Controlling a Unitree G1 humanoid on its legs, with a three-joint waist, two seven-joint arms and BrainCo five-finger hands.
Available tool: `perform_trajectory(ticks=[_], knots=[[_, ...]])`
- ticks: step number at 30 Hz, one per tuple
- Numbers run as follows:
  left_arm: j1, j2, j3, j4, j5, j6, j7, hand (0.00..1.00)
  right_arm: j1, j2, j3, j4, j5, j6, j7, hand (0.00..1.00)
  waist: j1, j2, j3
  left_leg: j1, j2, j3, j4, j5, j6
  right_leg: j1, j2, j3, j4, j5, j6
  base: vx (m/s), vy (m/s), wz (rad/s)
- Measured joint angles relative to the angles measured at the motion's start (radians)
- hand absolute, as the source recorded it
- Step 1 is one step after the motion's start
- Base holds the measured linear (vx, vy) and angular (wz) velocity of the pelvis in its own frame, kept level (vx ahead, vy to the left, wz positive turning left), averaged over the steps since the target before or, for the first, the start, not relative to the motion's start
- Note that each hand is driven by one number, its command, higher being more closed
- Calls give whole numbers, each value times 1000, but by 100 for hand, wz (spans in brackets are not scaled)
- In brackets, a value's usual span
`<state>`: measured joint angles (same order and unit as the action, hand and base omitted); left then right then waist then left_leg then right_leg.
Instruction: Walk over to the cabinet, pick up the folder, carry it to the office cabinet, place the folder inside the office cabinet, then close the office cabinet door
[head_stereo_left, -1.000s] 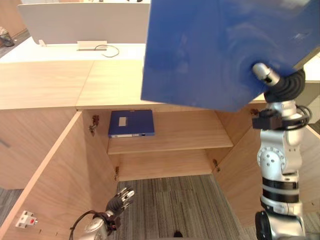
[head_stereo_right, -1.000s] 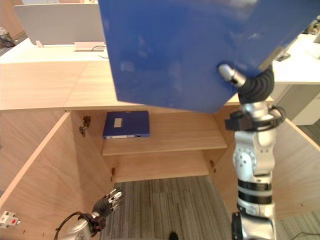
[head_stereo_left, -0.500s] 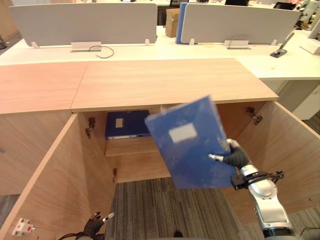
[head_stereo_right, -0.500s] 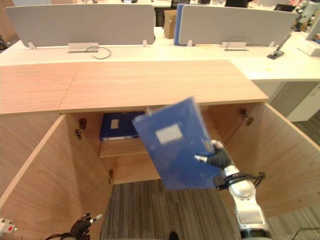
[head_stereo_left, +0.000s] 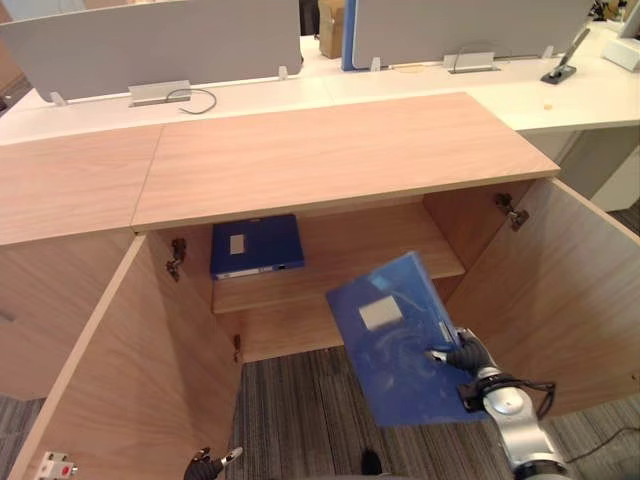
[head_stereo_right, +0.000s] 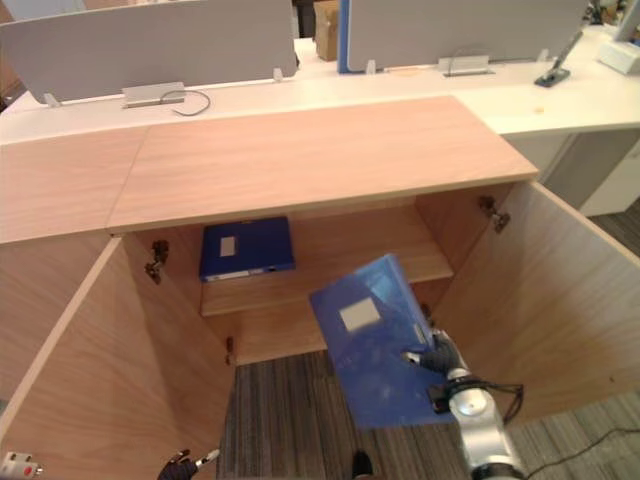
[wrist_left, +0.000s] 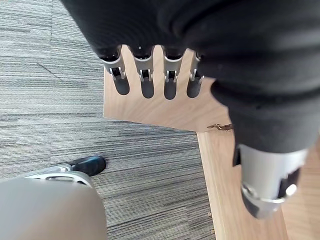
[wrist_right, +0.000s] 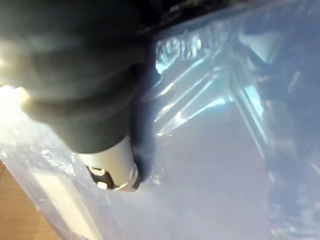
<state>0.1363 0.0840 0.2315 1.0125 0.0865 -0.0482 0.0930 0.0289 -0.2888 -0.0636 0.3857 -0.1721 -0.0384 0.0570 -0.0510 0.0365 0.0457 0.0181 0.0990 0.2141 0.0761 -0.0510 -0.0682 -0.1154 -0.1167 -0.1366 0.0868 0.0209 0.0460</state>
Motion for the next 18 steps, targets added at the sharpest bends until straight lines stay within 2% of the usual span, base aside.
perform_trajectory(ticks=[1, 3, 9, 12, 15, 18], knots=[[1, -6, 4, 0, 0, 3, 4, 0, 1, 14, 18, 0, -5, 7, 0, 100, 3, 0, 3, 6, -5, 0, 8, -6, -3, -19, -37, -102, 70, -9, 5, -2, 39, 5], [-2, -4, 18, 0, 0, 6, 12, 0, -1, 33, 36, 0, -5, 10, 1, 100, 17, -1, 11, 4, -3, 2, 22, -15, -9, -21, -29, -105, 77, -6, 6, 14, 18, -10], [-15, -5, 29, 0, 23, 19, 38, 0, -3, 58, 66, 0, -7, 21, 8, 100, 19, -20, 67, -12, -3, 16, 30, -17, -11, -19, -20, -78, 12, 46, 15, -47, 20, -13], [-18, -2, 40, -2, 26, 19, 58, 0, 5, 58, 72, 0, -10, 31, 7, 100, 25, -32, 74, -14, -11, 9, 9, -3, -3, 5, -24, -85, -49, 78, 23, -32, 36, 5], [-16, -2, 52, -2, 27, 20, 82, 0, 4, 57, 112, 2, -10, 35, 10, 100, 40, -43, 80, -12, -16, -7, -16, 11, -2, 15, -26, -106, -69, 85, 23, 14, 10, 19], [-11, -5, 57, -2, 26, 21, 99, 0, 6, 57, 146, 3, -10, 35, 21, 100, 43, -44, 80, 1, -11, -36, -42, 23, -8, 47, -24, -138, -90, 85, 23, 64, -11, 30]])
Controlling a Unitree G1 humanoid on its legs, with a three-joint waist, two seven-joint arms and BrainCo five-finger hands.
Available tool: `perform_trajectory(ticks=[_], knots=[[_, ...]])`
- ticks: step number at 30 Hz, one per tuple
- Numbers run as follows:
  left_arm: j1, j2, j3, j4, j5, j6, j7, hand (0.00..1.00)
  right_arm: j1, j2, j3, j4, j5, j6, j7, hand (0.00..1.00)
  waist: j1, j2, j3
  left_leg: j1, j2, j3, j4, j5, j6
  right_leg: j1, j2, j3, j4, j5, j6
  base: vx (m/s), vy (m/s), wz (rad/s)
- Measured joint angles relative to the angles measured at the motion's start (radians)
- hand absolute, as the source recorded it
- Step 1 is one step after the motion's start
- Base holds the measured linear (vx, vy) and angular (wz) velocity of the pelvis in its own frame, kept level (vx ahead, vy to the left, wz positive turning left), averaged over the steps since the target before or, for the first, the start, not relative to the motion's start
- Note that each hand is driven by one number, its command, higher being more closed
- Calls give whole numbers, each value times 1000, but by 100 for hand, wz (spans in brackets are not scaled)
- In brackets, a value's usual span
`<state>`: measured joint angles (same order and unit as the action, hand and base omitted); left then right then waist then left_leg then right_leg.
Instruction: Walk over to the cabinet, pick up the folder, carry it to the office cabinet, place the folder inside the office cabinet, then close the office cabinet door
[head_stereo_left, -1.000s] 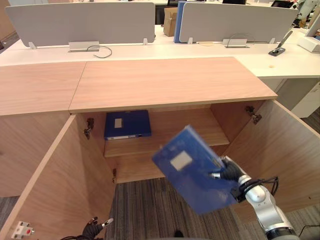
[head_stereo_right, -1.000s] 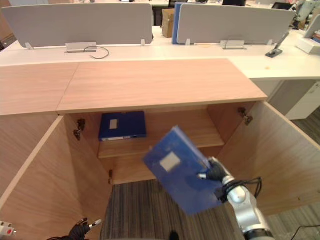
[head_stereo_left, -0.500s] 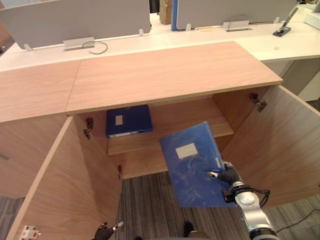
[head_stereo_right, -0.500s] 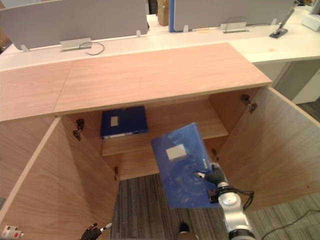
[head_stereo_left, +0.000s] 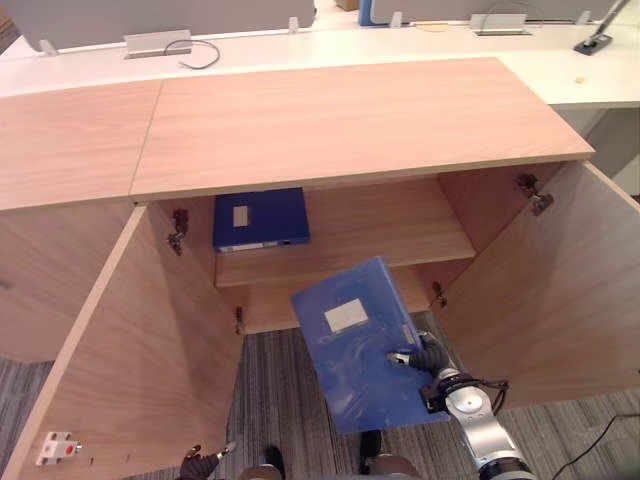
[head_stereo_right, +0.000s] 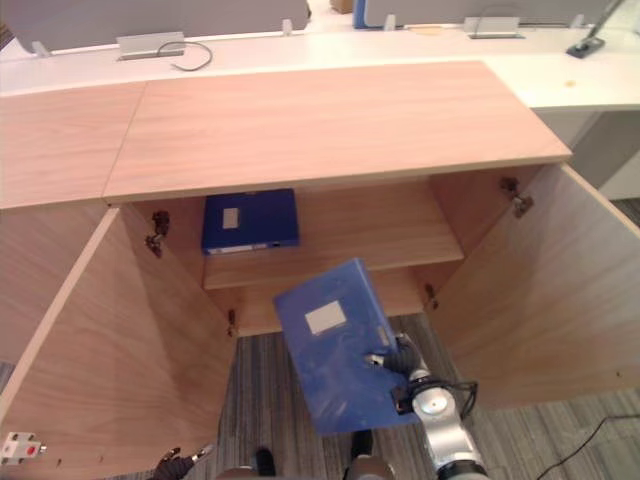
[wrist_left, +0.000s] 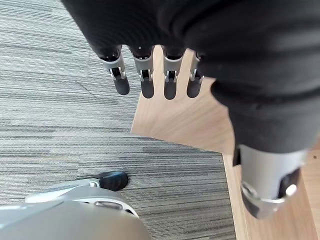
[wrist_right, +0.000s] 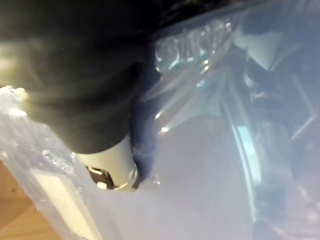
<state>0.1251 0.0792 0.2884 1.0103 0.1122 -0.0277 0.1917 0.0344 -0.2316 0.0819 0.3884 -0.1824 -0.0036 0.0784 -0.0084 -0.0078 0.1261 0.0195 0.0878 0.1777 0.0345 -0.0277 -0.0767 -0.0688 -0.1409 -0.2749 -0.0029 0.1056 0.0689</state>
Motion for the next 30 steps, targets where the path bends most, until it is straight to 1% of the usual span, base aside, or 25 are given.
perform_trajectory(ticks=[1, 9, 13, 15, 16, 17, 18, 19, 20, 21, 22, 23, 24, 25, 26, 27, 28, 29, 30], knots=[[-1, -1, 0, -3, 0, 0, 3, 0, 2, 0, 1, 0, 0, 0, 2, 100, 0, 0, 0, 0, 3, -20, -4, 2, -2, 15, 3, -23, -10, -2, -1, 91, -25, 44], [1, 1, -18, -11, -5, 0, 5, 0, 20, 0, -1, 3, -4, 0, 10, 100, -3, 2, -5, 17, 28, -55, -18, 1, -14, 60, 28, -67, -18, -31, -5, 78, -14, 17], [8, 2, -18, -23, -27, 0, 3, 0, 45, 0, 4, 15, -4, 0, 22, 100, -3, -1, -30, 13, 48, -62, 14, -19, -32, 77, 42, -82, -17, -50, -12, 31, -13, 7], [13, 2, -16, -31, -39, 0, 4, 0, 56, 0, 15, 18, -3, -1, 28, 100, -2, -1, -33, -8, 64, -65, 76, -51, -40, 88, 53, -89, -15, -63, -14, -2, -23, 8], [19, 3, -13, -38, -46, 0, 4, 0, 64, 1, 23, 18, 0, -1, 29, 100, -1, -1, -35, -34, 77, -66, 133, -71, -47, 90, 61, -95, -12, -84, -24, -20, -35, 13], [19, 3, -13, -40, -48, 0, 4, 0, 72, 3, 24, 18, 1, -1, 29, 100, 2, -3, -34, -61, 84, -62, 192, -80, -47, 93, 62, -102, -9, -93, -28, -37, -51, 20], [20, 7, -9, -41, -48, 0, 4, 0, 86, 3, 24, 19, 1, 0, 29, 100, 2, -10, -31, -99, 92, -42, 291, -82, -45, 102, 59, -104, -8, -99, -30, -50, -48, 15], [24, 7, -5, -41, -48, 0, 4, 0, 92, 3, 24, 19, 1, 0, 30, 100, 7, -12, -30, -117, 99, -24, 346, -82, -44, 112, 59, -105, -10, -102, -34, -42, -69, 5], [38, 4, 5, -41, -48, 0, 5, 0, 103, 2, 24, 19, 1, 0, 29, 100, 13, -10, -28, -152, 114, -7, 457, -71, -29, 143, 63, -105, -23, -103, -36, -7, -77, -2], [55, 2, 5, -41, -48, 1, 6, 0, 110, 1, 23, 18, 1, 0, 28, 100, 16, -9, -26, -185, 124, -8, 557, -44, -19, 166, 64, -99, -26, -108, -44, 12, -71, -2], [57, 0, 4, -41, -48, 1, 6, 0, 113, 1, 21, 18, 0, 0, 28, 100, 18, -18, -22, -207, 126, -4, 593, -49, -21, 175, 62, -96, -24, -110, -48, 46, -43, -10], [69, -9, 6, -41, -48, 1, 6, 0, 114, -2, 15, 17, 0, 0, 27, 100, 28, -14, -21, -218, 113, -2, 591, -88, -2, 177, 57, -83, -17, -116, -52, 64, 3, -22], [76, -10, 6, -41, -47, 2, 5, 0, 113, -4, 11, 16, 0, 0, 27, 100, 37, -14, -21, -230, 88, -8, 558, -114, 1, 172, 52, -73, -14, -117, -53, 80, 47, -30], [80, -12, 8, -41, -47, 2, 4, 0, 113, -4, 0, 16, 0, 1, 27, 100, 47, -16, -18, -232, 56, -17, 499, -125, -1, 164, 44, -61, -9, -117, -53, 77, 113, -41], [90, -17, 9, -41, -47, 2, 2, 0, 112, -8, -9, 16, 0, 1, 27, 100, 59, -10, -21, -222, 19, -31, 380, -117, -17, 145, 38, -45, 7, -116, -54, 44, 95, -39], [97, -21, 9, -41, -47, 2, 0, 0, 112, -11, -12, 16, 0, 1, 27, 100, 61, -1, -24, -210, 8, -38, 317, -96, -19, 135, 43, -39, 13, -119, -49, 44, 119, -48], [110, -34, 12, -40, -48, 2, -2, 0, 110, -21, -12, 17, 0, 1, 27, 100, 65, 35, -31, -185, 5, -70, 217, -4, 3, 132, 70, -20, 17, -123, -34, 91, 149, -46], [112, -34, 20, -43, -48, 2, -5, 0, 112, -5, -7, 22, -2, 5, 26, 100, 70, 16, -28, -154, -11, -53, 179, -1, 25, 143, 58, -4, 7, -126, -26, 117, 164, -36], [115, -32, 24, -42, -48, 1, -6, 0, 114, -2, -7, 19, -4, 4, 27, 100, 70, 9, -28, -143, -23, -53, 155, 8, 33, 146, 49, -3, 4, -124, -21, 161, 132, -9]])
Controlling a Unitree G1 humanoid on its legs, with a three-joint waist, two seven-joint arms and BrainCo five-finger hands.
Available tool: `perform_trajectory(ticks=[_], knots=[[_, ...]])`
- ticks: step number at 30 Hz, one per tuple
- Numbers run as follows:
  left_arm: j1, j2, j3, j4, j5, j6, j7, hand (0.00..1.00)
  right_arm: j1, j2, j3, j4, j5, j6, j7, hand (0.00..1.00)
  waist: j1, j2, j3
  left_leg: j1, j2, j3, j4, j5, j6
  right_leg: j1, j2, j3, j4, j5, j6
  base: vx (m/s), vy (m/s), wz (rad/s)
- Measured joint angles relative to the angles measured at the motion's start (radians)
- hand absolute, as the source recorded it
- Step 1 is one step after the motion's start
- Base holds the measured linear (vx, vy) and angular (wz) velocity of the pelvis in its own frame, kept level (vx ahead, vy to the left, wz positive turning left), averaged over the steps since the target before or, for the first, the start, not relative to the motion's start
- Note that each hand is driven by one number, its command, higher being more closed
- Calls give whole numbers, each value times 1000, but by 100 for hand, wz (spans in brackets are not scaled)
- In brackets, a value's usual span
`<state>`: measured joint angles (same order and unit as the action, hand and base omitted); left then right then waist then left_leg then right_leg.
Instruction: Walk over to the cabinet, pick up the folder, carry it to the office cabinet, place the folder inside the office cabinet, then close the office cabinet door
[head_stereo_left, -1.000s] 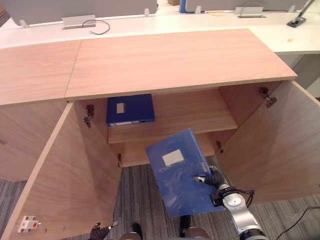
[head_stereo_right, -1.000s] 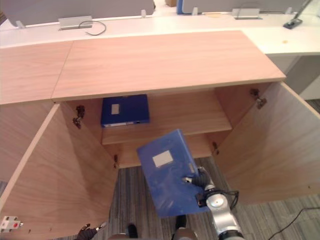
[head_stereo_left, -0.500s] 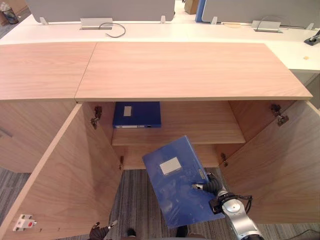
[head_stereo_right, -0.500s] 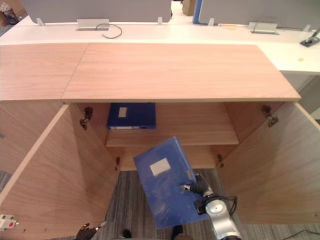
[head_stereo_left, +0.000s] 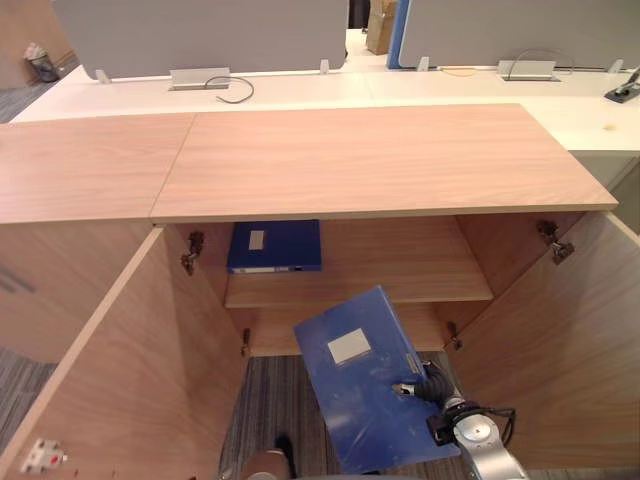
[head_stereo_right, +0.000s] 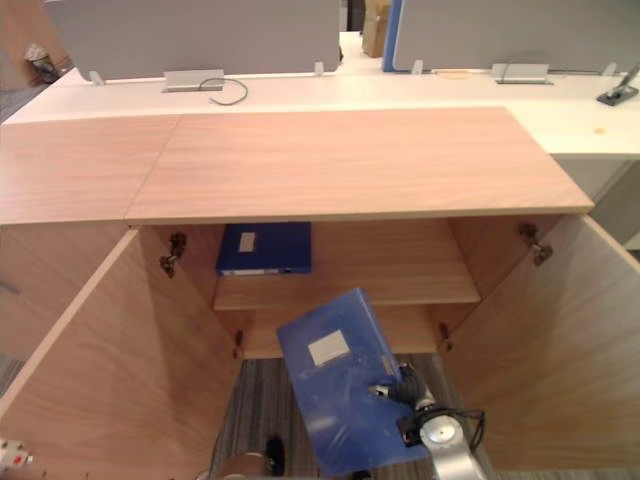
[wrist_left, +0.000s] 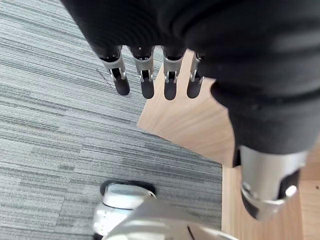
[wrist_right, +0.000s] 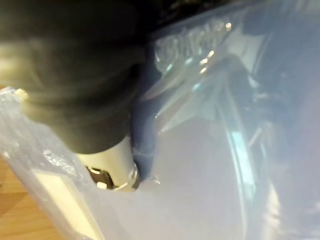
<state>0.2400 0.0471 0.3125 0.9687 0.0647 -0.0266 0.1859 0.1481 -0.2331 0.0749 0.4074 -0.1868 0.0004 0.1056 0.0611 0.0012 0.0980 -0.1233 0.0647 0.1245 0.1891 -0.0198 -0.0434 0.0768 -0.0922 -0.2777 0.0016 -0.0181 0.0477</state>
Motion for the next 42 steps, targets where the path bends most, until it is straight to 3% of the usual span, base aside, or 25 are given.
perform_trajectory(ticks=[4, 15, 19, 21, 22, 23, 24, 26, 27, 30, 31, 33, 35, 38, 42], knots=[[-23, 5, 1, -13, 0, -2, -2, 0, -2, 6, -3, -19, -21, 0, -1, 100, -13, -5, -8, 86, -59, 6, -177, 77, 31, 0, -42, -1, 4, -10, 26, 156, 57, 7], [-35, 19, -56, -40, 1, -3, -15, 0, -37, 21, -5, 33, -35, -1, -23, 100, -17, -8, -21, 110, -70, -13, -220, 84, 30, 12, -39, -2, -11, -20, 30, 53, -3, 1], [-28, 23, -50, -37, 0, -4, -16, 0, -39, 20, -10, 57, -63, 1, -29, 100, -21, -22, -14, 151, -110, -14, -214, 49, 54, -92, -134, 13, 302, -167, 53, -42, 66, -3], [-27, 18, -50, -37, 0, -3, -16, 0, -55, 22, -10, 54, -73, 1, -29, 100, -21, -2, -3, 143, -110, -9, -156, 14, 71, -157, -167, 11, 459, -163, 37, -34, 73, -13], [-26, 20, -44, -36, 0, -3, -15, 0, -56, 29, -5, 35, -73, 2, -27, 100, -18, 12, 10, 121, -89, -2, -73, -29, 84, -195, -188, 4, 563, -168, -21, -70, 72, -2], [-20, 25, -43, -33, 1, -2, -15, 0, -46, 34, -2, 2, -73, 1, -21, 100, -23, 15, 18, 86, -67, -5, 26, -83, 83, -221, -218, -4, 617, -195, -57, -66, 54, 3], [-19, 33, -42, -30, 2, -2, -14, 0, -40, 35, -1, -19, -71, 1, -19, 100, -23, 20, 21, 62, -56, -9, 74, -110, 81, -234, -233, -7, 621, -196, -55, -80, -3, 15], [-20, 47, -39, -26, 3, 1, -10, 0, -36, 35, -7, -89, -68, -3, -20, 100, -20, 17, 30, -14, -13, -39, 237, -197, 59, -267, -262, 20, 535, -186, -37, -50, -84, 13], [-22, 49, -39, -26, 4, 1, -8, 0, -36, 35, -9, -100, -66, -3, -20, 100, -19, 17, 35, -30, -4, -47, 272, -211, 57, -274, -262, 32, 507, -178, -23, -7, -186, 21], [-43, 70, -39, -26, 3, 2, 5, 0, -19, 38, -10, -110, -56, -6, -21, 100, -22, -13, 53, -87, -2, -86, 398, -283, 11, -248, -283, 34, 373, -96, 91, 24, -280, 40], [-55, 65, -38, -25, 2, 3, 11, 0, -10, 33, -11, -102, -53, -1, -21, 100, -28, -7, 63, -82, 5, -113, 417, -298, -11, -232, -277, 21, 387, -40, 148, 59, -308, 36], [-52, 43, -33, -27, 0, 3, 23, 0, 6, 18, -5, -98, -53, 6, -18, 100, -22, 20, 50, -83, 48, -129, 387, -290, -42, -238, -240, -3, 389, -60, 123, 92, -282, 11], [-53, 35, -7, -27, -15, 5, 30, 0, 5, 16, -6, -98, -42, 6, -11, 100, -26, 23, 47, -64, 84, -129, 305, -240, -86, -253, -204, -24, 388, -67, 107, 142, -273, -6], [-64, 23, 8, -27, -31, 6, 31, 0, 5, -1, -12, -98, -32, 6, -7, 100, -36, 22, 47, -41, 115, -131, 232, -208, -113, -249, -172, -51, 371, -69, 102, 143, -220, 0], [-66, 4, 9, -28, -38, 6, 31, 0, 8, -5, -31, -98, -20, 6, -7, 100, -48, 19, 47, 21, 116, -103, 147, -177, -121, -226, -176, -52, 353, -69, 101, 102, -78, -5]])
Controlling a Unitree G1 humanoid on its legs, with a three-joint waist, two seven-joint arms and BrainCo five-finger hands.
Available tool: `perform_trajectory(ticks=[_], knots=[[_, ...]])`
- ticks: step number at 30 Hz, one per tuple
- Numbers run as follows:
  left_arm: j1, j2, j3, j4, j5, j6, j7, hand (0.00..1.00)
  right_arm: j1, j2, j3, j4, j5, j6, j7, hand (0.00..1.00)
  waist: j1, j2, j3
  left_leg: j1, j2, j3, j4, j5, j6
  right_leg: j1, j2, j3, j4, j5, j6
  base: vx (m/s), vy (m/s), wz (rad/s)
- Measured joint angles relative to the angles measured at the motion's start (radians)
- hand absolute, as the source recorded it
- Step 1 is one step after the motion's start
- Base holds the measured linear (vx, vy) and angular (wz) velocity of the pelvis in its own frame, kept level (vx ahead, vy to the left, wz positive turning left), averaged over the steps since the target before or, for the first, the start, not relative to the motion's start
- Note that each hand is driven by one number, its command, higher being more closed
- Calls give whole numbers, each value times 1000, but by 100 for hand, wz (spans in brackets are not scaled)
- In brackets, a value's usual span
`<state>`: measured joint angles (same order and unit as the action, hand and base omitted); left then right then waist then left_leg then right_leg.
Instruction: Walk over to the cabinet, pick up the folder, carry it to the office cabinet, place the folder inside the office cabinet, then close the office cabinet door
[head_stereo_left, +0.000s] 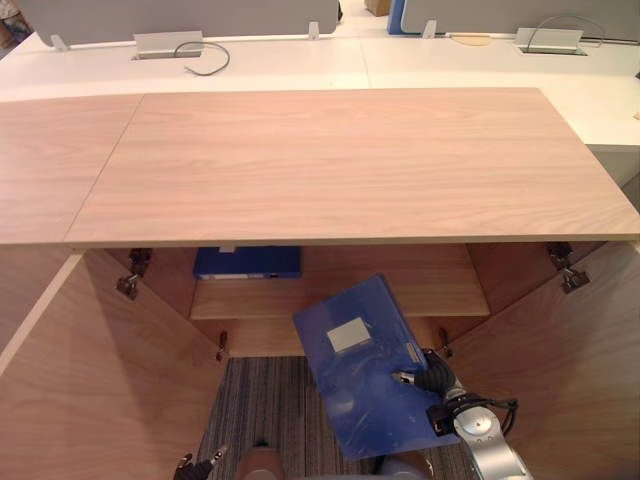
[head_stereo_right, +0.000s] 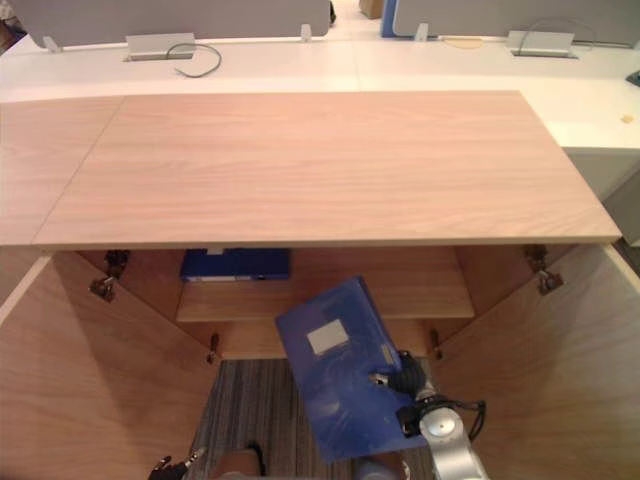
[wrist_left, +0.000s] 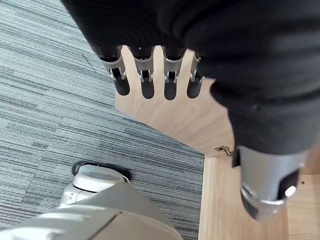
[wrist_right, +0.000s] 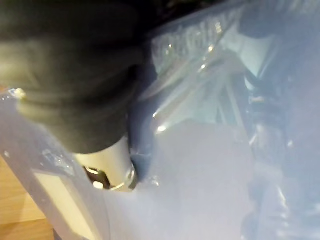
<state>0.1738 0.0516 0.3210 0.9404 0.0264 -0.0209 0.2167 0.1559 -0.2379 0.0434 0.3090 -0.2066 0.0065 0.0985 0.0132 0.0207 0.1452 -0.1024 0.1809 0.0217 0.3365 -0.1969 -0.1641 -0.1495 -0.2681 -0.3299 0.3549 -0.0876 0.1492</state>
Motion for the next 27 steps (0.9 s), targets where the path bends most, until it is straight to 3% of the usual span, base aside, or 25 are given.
perform_trajectory(ticks=[6, 9, 11, 14, 17, 20, 27], knots=[[1, 3, 17, -5, -8, -5, 0, 0, 27, 54, -45, -1, 235, -4, -6, 100, -6, -3, 0, 31, -7, 25, -66, 32, -2, 5, -2, 5, -29, 4, -4, 18, -1, -5], [1, -7, 17, -10, -52, -13, 4, 0, -4, 108, -173, 0, 507, -21, -27, 100, -8, 2, 4, 3, -22, 24, -83, 54, 0, -45, -20, 11, 4, 2, -8, -57, -17, 4], [-5, -17, 18, -12, -85, -18, 20, 0, -82, 136, -298, -2, 724, -69, -82, 100, -15, 2, 55, -29, -38, 24, -19, 46, 3, -74, -50, 23, 67, -8, -16, -135, 16, 7], [-4, -36, 27, -66, -115, -21, 42, 0, -133, 137, -358, -63, 954, -140, -150, 100, -13, 6, 120, -112, -46, 21, 170, -37, 14, -129, -98, 38, 218, -78, -14, -200, 7, 14], [-7, -53, 41, -118, -163, -29, 52, 0, -189, 128, -366, -88, 1052, -172, -209, 100, -14, 10, 156, -222, -52, 16, 330, -105, 25, -223, -146, 57, 366, -140, -4, -264, -17, 21], [-30, -69, 35, -169, -223, -34, 71, 0, -298, 114, -387, -69, 1137, -172, -298, 100, -6, 26, 201, -354, -45, 30, 418, -107, 29, -335, -186, 57, 442, -146, -3, -168, 22, 32], [-85, -64, -15, -232, -215, -39, 119, 0, -655, 28, -373, 92, 1166, -148, -443, 100, 38, 47, 271, -659, -48, 11, 640, -115, 50, -604, -230, 103, 620, -157, -12, -96, 74, 19]])
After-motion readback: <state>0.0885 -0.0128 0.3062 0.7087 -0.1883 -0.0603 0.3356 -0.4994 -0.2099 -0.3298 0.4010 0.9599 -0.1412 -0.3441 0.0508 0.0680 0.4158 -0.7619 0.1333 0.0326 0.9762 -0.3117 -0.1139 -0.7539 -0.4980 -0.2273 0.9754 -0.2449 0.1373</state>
